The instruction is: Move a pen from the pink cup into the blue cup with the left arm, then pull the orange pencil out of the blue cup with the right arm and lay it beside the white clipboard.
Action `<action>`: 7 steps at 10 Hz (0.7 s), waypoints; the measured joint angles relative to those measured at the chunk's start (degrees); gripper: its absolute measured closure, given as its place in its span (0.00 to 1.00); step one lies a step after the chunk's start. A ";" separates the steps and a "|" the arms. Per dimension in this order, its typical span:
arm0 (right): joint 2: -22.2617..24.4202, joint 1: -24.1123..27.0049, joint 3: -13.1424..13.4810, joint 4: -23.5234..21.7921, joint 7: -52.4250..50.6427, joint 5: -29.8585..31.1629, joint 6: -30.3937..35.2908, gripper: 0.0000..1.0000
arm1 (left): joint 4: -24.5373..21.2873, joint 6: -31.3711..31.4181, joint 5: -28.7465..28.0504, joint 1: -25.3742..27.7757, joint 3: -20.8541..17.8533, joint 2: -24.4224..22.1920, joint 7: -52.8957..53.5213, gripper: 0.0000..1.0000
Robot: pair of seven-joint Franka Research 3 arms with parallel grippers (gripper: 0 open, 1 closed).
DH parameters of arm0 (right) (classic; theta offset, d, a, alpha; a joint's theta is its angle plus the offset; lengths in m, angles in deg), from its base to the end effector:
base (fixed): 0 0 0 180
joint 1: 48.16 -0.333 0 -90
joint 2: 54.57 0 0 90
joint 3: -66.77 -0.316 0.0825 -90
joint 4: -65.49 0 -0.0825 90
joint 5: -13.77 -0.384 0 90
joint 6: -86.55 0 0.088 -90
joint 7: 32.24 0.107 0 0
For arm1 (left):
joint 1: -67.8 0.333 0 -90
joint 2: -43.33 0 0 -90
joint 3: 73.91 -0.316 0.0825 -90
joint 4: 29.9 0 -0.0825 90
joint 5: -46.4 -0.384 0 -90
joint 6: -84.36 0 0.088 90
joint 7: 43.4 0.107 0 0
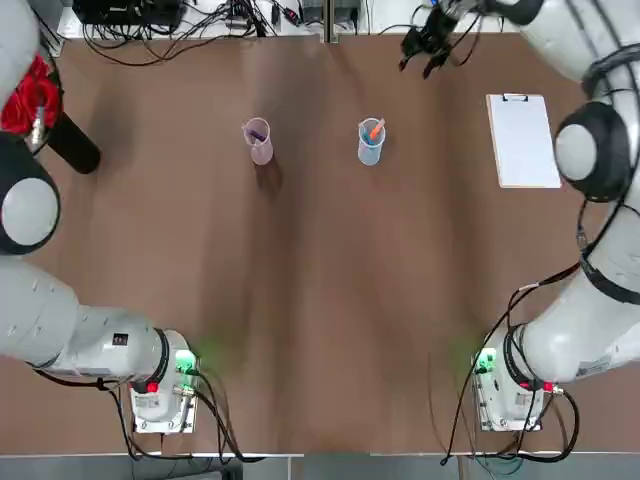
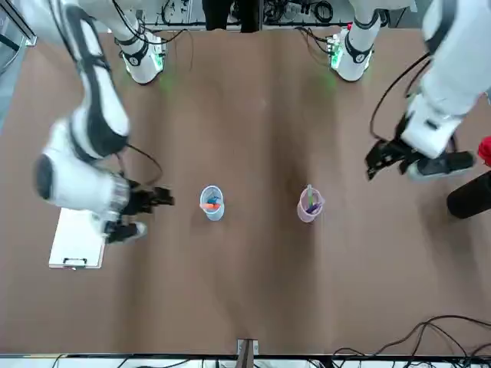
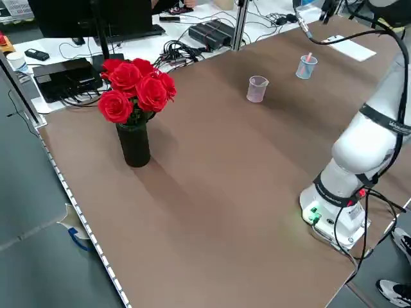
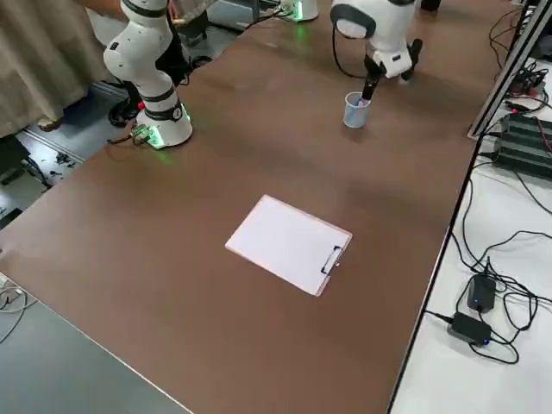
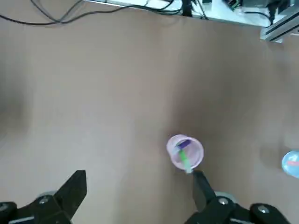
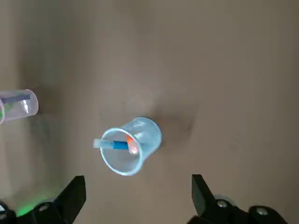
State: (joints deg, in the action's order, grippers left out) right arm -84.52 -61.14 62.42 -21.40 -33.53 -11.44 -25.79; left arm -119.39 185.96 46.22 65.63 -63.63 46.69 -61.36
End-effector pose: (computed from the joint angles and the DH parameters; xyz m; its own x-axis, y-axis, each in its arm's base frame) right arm 0.6542 0.2250 0.3597 0.9826 0.1521 -0.1062 0.0949 -0.9040 -0.4168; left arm 0.5783 -0.1242 0.6151 0.9846 0.0996 0.1433 0.0927 -0.9942 0.0542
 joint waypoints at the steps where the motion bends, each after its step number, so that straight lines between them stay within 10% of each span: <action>1: -2.48 -1.03 0.01 -0.05 -0.01 -0.57 -1.38 0.00 | -0.05 -2.67 0.06 1.40 -0.08 -1.00 3.15 0.00; 7: -4.41 -3.88 -0.02 -6.78 -0.03 -3.01 -10.15 0.13 | -4.22 -7.05 4.21 0.50 -6.72 -5.04 10.90 0.00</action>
State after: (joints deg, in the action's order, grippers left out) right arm -88.94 -65.01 62.40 -28.18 -33.57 -14.46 -35.94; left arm -123.62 178.91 50.43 66.13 -70.35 41.65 -50.46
